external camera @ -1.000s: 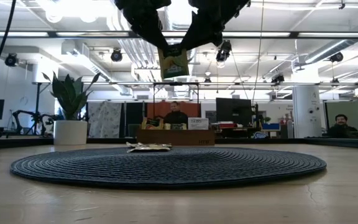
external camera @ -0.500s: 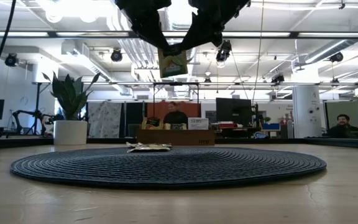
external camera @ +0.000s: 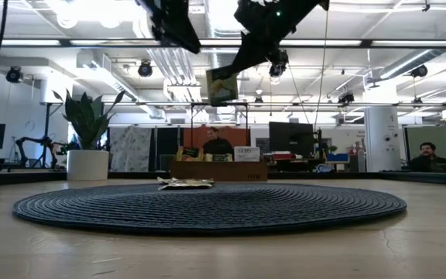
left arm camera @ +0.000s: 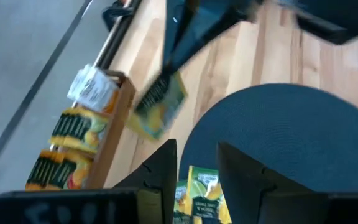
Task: Pick & Place Tea
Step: Put the yellow tea bag into the middle section of the wooden organizer
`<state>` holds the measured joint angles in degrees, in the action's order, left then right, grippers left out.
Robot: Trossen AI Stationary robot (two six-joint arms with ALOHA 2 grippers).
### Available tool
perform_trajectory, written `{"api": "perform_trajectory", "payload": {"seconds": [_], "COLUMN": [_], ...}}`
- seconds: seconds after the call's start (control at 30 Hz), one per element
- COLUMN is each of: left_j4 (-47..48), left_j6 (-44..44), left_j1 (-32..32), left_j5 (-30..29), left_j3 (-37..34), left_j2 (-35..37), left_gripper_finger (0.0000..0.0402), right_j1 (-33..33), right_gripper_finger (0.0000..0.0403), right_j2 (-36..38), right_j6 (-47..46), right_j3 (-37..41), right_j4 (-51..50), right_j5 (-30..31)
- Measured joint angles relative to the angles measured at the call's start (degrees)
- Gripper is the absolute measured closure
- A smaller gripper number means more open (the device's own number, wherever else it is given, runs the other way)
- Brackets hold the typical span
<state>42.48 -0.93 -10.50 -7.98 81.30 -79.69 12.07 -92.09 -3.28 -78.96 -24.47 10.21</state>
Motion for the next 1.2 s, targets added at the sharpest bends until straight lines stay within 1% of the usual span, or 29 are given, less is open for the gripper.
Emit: {"api": "perform_trajectory", "payload": {"seconds": [0.07, 0.1, 0.17, 0.23, 0.33, 0.43, 0.5, 0.67, 0.73, 0.8, 0.9, 1.0, 1.1, 1.2], "left_j4": [0.87, 1.04, 0.92, 0.79, 0.68, -0.17, -0.91, -1.97, -2.27, -3.50, -6.31, -8.80, -10.43, -10.58], "left_j6": [2.56, 3.56, 5.12, 5.81, 6.14, 6.13, 5.92, 4.28, 3.06, 2.09, 0.69, -0.24, -2.03, -2.01], "left_j1": [0.00, -0.01, -0.02, 0.00, 0.00, 0.00, -0.03, -0.43, -1.01, -1.99, -4.05, -6.66, -8.97, -10.61], "left_j5": [-0.68, -0.80, -1.01, -1.13, -1.94, -2.98, -3.94, -8.61, -9.76, -10.08, -10.13, -10.03, -10.08, -10.02], "left_j3": [-0.09, -0.19, -0.90, -1.85, -3.30, -5.58, -7.18, -11.23, -12.57, -13.87, -16.06, -17.76, -18.81, -18.88], "left_j2": [1.44, 2.10, 3.42, 4.54, 5.74, 6.57, 6.95, 7.67, 7.83, 8.15, 9.16, 10.13, 11.26, 11.97], "left_gripper_finger": [0.0294, 0.0294, 0.0294, 0.0294, 0.0294, 0.0294, 0.0294, 0.0294, 0.0294, 0.0294, 0.0294, 0.0293, 0.0293, 0.0293], "right_j1": [1.95, 3.18, 5.75, 8.09, 11.16, 13.78, 14.89, 17.90, 19.28, 20.55, 21.60, 22.26, 22.37, 22.40], "right_gripper_finger": [0.0394, 0.0394, 0.0394, 0.0394, 0.0394, 0.0394, 0.0394, 0.0394, 0.0394, 0.0394, 0.0394, 0.0394, 0.0394, 0.0394], "right_j2": [0.00, 0.00, -0.20, -1.14, -3.93, -7.05, -9.03, -12.77, -14.38, -16.12, -19.21, -22.60, -25.78, -28.00], "right_j6": [1.46, 1.98, 2.24, 2.22, 3.43, 4.44, 6.02, 8.78, 9.23, 9.22, 9.06, 8.55, 8.31, 8.50], "right_j3": [0.00, 0.00, 0.09, 0.09, -0.18, -0.84, -1.50, -4.81, -6.44, -7.96, -10.54, -13.17, -15.74, -18.30], "right_j4": [0.44, 0.81, 1.98, 3.14, 2.85, 2.85, 3.44, 4.57, 4.51, 4.37, 3.98, 3.75, 3.60, 2.52], "right_j5": [-0.40, -1.60, -6.09, -9.28, -11.84, -16.20, -16.72, -17.16, -19.39, -22.13, -22.93, -25.32, -25.48, -25.30]}}
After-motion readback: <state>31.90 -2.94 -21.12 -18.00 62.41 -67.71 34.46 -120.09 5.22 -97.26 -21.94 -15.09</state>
